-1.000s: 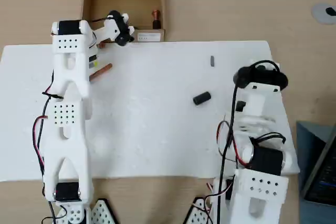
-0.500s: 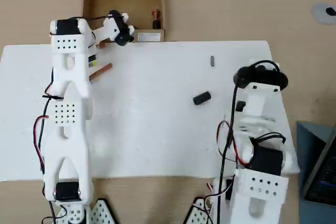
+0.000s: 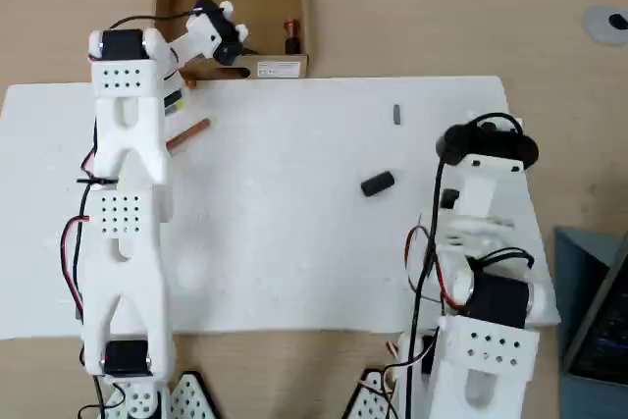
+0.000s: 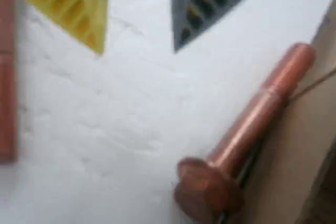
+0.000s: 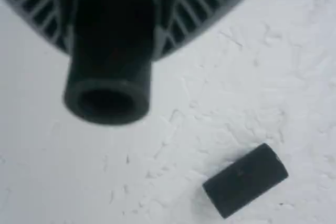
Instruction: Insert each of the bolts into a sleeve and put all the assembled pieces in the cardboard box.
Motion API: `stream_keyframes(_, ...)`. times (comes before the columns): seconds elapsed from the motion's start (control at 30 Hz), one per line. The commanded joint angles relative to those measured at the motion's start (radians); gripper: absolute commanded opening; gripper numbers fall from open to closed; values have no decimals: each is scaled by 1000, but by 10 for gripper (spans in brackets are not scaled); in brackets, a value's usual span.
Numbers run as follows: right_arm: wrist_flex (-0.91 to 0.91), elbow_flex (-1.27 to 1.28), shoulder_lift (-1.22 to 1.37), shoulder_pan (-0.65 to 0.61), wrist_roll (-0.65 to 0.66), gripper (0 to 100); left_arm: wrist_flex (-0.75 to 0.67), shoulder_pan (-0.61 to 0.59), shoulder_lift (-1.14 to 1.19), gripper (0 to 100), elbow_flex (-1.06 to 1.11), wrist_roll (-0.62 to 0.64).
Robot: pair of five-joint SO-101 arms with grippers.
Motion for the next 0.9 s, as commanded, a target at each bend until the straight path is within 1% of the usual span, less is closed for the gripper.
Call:
stream_keyframes(0.0,-17,-4,-15,4,-8,9,9,21,-151,93,124,41)
stream_keyframes(0.13,-17,-4,-15,4,-8,9,9,38,-248,93,270,89)
stream_keyframes(0.23,-8,-4,-15,4,-29,9,9,49,-291,93,325,124)
stream_keyframes(0.4,48,-10,-15,-44,-60,9,9,60,-302,93,338,199)
stream_keyframes(0.5,44,-13,-15,-48,-60,9,9,66,-302,93,339,233)
stream_keyframes(0.77,9,-12,-15,-48,-63,9,8,57,-291,95,350,252)
stream_keyframes(0.87,-3,-13,-15,-48,-63,9,8,58,-262,126,376,252)
